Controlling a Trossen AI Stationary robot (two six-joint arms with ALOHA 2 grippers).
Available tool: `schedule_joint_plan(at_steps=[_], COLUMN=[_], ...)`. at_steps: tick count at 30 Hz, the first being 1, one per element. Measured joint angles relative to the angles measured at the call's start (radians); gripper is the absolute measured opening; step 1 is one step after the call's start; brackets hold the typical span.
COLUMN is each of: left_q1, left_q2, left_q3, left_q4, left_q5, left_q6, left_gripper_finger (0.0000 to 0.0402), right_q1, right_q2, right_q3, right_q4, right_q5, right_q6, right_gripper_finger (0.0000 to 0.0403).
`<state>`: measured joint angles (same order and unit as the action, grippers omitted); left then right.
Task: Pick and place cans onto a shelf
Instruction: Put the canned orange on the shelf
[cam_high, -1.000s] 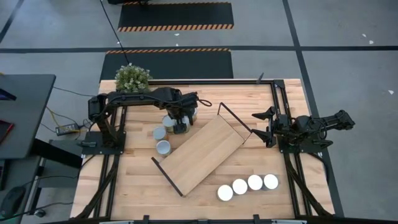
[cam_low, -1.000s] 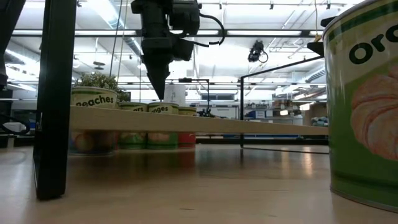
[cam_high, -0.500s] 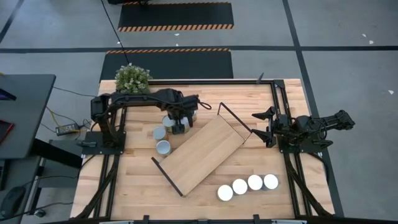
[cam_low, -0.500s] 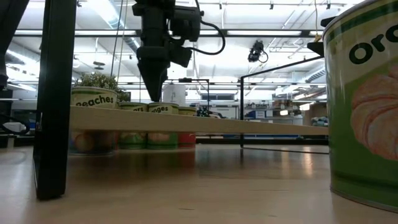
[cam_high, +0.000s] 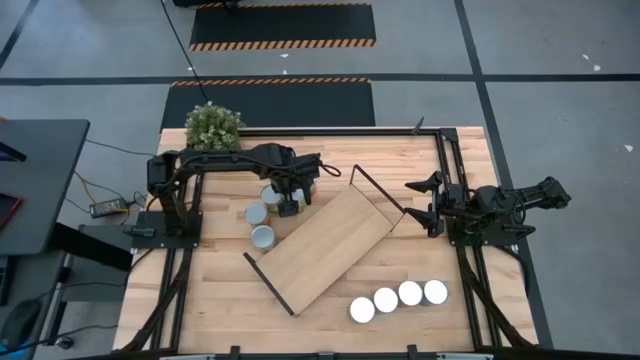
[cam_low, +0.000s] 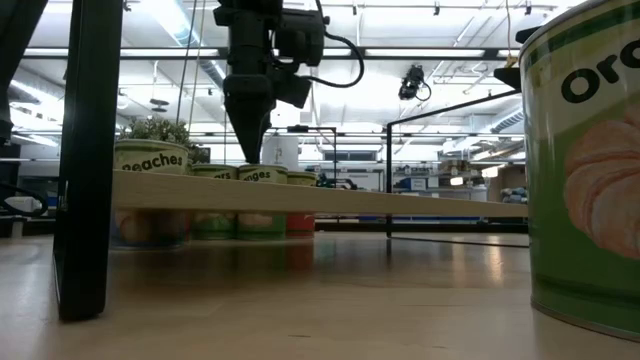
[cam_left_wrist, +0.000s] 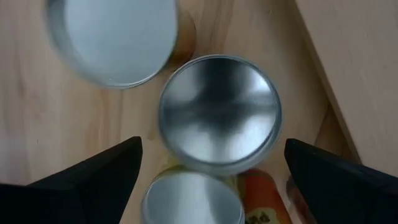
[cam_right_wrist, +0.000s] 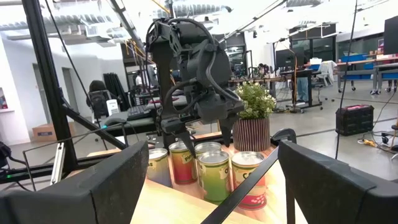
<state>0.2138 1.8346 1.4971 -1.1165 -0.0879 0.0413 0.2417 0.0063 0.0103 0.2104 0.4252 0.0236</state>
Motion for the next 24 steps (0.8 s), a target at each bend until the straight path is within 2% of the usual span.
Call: schedule_joint_plan(at_steps=[8, 24], left_q1=[-0.005, -0.005], left_q2=[0.055, 0.076], left_q3=[-0.001, -0.001], left_q4=[-0.001, 0.063], left_q5=[-0.011, -0.005], left_q6=[0.023, -0.029], left_gripper_finger=[0.0400, 0.0400], right_q1=[0.000, 0.000], right_q2=[0.000, 0.000], right_q3=[0.000, 0.000], right_q4=[0.000, 0.003], right_q5=[0.000, 0.000], right_q6=[0.000, 0.000], right_gripper_finger=[0.0366, 0.0366])
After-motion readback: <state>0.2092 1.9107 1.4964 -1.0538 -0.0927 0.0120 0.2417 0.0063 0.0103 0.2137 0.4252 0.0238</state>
